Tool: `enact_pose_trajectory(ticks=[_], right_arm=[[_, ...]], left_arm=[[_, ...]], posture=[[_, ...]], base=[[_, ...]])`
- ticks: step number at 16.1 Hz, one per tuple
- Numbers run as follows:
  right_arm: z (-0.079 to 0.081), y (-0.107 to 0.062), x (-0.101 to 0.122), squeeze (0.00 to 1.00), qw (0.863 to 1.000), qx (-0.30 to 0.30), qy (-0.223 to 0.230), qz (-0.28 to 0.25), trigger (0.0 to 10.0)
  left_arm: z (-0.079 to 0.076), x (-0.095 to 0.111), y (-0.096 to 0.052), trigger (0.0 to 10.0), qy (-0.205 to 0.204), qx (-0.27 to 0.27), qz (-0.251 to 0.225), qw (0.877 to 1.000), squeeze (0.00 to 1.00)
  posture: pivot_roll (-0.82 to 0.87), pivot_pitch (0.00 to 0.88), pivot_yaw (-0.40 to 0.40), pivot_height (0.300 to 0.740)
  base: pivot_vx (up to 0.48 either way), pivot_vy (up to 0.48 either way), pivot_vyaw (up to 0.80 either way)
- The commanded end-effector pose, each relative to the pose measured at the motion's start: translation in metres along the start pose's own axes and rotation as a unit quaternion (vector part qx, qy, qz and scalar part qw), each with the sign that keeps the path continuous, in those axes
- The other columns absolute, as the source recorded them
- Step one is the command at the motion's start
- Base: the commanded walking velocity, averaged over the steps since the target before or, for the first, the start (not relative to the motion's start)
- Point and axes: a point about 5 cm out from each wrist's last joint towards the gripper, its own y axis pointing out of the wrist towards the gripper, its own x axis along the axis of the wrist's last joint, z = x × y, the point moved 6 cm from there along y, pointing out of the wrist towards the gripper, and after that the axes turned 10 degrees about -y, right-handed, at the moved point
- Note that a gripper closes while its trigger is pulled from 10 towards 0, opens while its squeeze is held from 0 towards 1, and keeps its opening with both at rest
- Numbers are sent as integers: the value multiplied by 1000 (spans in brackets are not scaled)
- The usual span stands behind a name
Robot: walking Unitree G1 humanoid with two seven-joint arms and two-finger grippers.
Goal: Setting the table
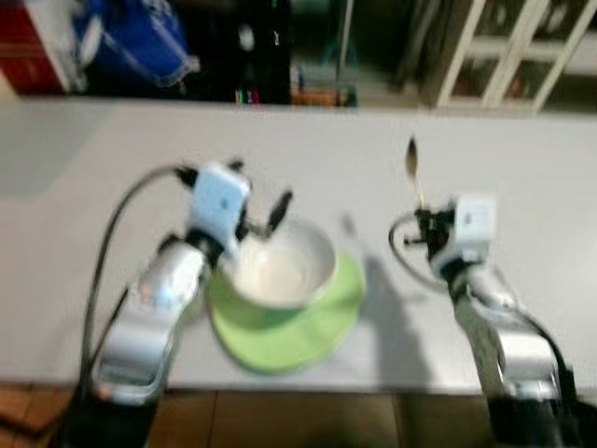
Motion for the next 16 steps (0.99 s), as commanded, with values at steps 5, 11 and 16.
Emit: enact_pose_trajectory(ticks=[5,11,16], right_arm=[[3,1,12,0,1000,9,1,-15,10000],[3,1,10,0,1000,12,-4,-5,10000],[4,3,10,0,1000,16,-9,-1,10000]], left_arm=[[2,2,-2,10000,-4,0,-1,1000,0],[4,-1,-2,10000,-9,4,5,1000,0],[8,-7,-5,10000,-12,19,14,1000,0]], posture=[[76,0,-9,740],[72,0,-17,740],[71,0,-26,740]], base=[[0,0,0],[0,0,0],[0,0,0]])
